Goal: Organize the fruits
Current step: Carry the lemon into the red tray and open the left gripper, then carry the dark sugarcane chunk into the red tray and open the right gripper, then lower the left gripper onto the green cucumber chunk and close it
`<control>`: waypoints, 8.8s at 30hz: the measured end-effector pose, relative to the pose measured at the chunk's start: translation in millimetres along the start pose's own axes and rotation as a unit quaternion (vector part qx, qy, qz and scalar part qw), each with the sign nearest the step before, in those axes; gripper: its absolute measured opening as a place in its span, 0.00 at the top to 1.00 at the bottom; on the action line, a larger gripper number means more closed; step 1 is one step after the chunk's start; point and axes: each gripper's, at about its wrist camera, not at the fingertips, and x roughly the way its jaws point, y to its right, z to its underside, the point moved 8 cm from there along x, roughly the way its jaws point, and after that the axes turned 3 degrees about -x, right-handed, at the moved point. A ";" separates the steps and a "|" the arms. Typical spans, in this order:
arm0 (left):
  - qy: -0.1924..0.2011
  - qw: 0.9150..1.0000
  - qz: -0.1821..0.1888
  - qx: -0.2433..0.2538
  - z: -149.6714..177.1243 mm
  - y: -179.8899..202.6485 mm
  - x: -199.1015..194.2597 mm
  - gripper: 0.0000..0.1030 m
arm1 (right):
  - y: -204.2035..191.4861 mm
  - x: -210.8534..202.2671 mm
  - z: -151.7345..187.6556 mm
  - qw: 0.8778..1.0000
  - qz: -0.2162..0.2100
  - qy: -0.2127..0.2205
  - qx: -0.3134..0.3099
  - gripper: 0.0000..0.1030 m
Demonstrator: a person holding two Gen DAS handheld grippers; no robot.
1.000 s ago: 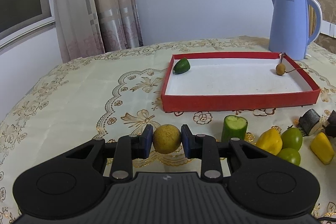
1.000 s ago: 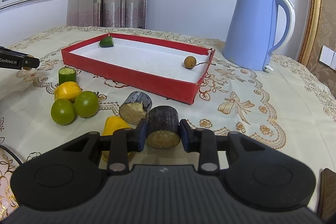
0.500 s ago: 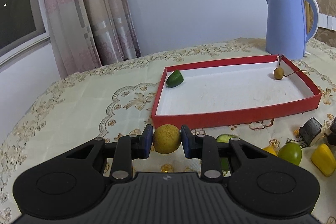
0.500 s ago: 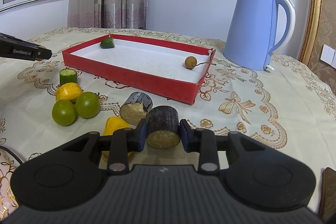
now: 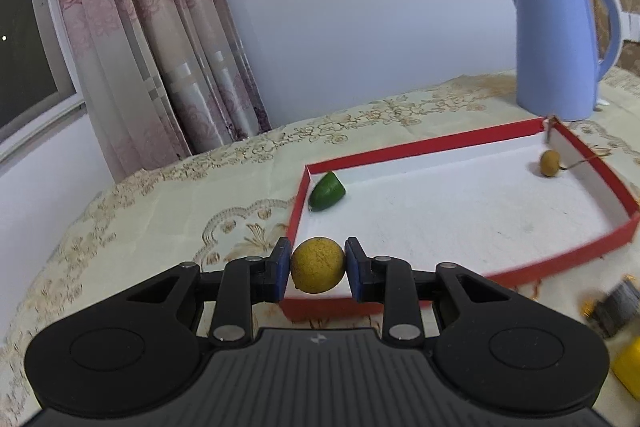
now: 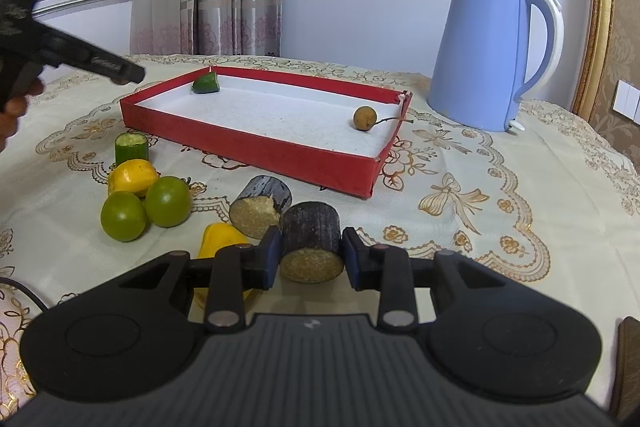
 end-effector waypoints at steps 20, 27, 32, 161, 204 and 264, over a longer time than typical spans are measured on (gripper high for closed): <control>-0.050 0.999 -0.008 0.008 -23.9 24.9 88.4 0.72 | 3.6 1.0 0.5 1.000 -0.008 0.000 0.011 0.70; -0.071 0.997 -0.011 0.006 -20.2 22.7 108.1 0.72 | 4.0 1.1 0.8 1.000 -0.007 -0.001 0.010 0.70; -0.086 0.996 -0.004 -0.012 -16.5 18.3 117.6 0.72 | 4.0 -0.1 0.5 1.000 -0.004 0.000 0.010 0.70; -0.023 0.993 -0.061 -0.100 44.8 -50.0 15.9 0.16 | 32.7 169.7 -117.1 1.000 -0.011 -0.023 0.018 0.70; -0.025 0.992 -0.058 -0.106 45.8 -51.2 15.0 0.16 | 37.8 146.6 -131.2 0.999 -0.010 0.025 0.046 0.23; -0.033 0.994 0.091 -0.059 65.0 22.2 -13.7 0.06 | -13.2 -18.5 -14.1 0.997 0.016 0.072 0.013 0.00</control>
